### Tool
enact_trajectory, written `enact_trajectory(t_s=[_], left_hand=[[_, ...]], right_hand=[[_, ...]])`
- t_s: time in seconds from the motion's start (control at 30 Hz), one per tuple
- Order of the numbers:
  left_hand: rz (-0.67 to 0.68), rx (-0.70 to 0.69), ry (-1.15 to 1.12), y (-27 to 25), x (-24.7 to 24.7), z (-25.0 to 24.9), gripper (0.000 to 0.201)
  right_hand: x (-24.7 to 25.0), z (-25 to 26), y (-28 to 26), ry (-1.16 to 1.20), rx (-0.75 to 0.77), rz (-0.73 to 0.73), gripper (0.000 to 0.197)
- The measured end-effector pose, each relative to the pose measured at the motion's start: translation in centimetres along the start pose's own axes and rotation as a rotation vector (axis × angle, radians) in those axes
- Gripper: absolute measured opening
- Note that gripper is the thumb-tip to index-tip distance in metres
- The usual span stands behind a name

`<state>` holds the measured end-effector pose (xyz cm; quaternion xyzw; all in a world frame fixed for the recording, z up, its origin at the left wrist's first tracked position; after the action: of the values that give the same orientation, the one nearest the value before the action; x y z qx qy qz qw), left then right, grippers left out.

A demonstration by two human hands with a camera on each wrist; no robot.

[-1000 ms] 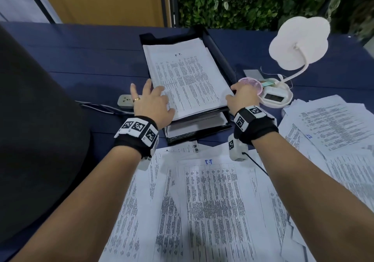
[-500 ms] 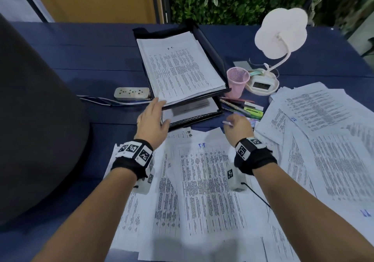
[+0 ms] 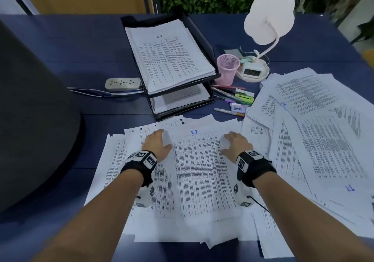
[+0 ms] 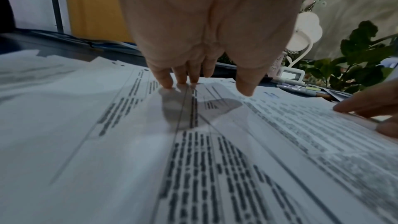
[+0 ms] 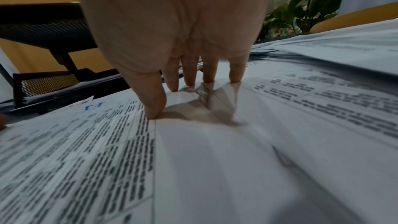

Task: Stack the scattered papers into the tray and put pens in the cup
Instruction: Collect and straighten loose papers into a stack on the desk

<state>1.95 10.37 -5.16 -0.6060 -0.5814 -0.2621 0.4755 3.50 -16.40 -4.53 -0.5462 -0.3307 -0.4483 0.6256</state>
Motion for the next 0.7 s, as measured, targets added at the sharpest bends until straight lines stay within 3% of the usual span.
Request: enact_trajectory(t_s=[0.13, 0.27, 0.4, 0.57, 0.7], left_hand=[[0.062, -0.074, -0.018, 0.9, -0.8, -1.4, 0.073], [0.066, -0.012, -0.072, 1.9, -0.8, -2.2, 0.078], [0.106, -0.025, 0.133, 1.9, -0.9, -2.2, 0.082], [0.138, -0.081, 0.160, 2.5, -1.3, -2.4, 0.102], [0.137, -0.101, 0.088, 2.8, -0.8, -3.6, 0.091]], right_hand=[[0.1, -0.2, -0.2, 0.030, 0.017, -0.008, 0.058], [0.1, -0.4, -0.3, 0.046, 0.020, 0.003, 0.062], [0.0, -0.5, -0.3, 0.058, -0.002, 0.000, 0.064], [0.1, -0.6, -0.4, 0.019, 0.016, -0.001, 0.062], [0.0, -0.7, -0.3, 0.020, 0.012, 0.017, 0.064]])
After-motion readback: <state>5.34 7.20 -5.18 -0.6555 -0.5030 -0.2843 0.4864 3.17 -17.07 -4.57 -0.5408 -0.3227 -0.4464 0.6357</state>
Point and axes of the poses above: each hand's wrist, its own y-axis towards the middle knuckle, its own x-axis out of the back of the hand, z = x × y, the point moved 3 cm from there along y, towards the middle knuckle, and after that the axes turned 6 degrees about -z, right-handed, at the moved point
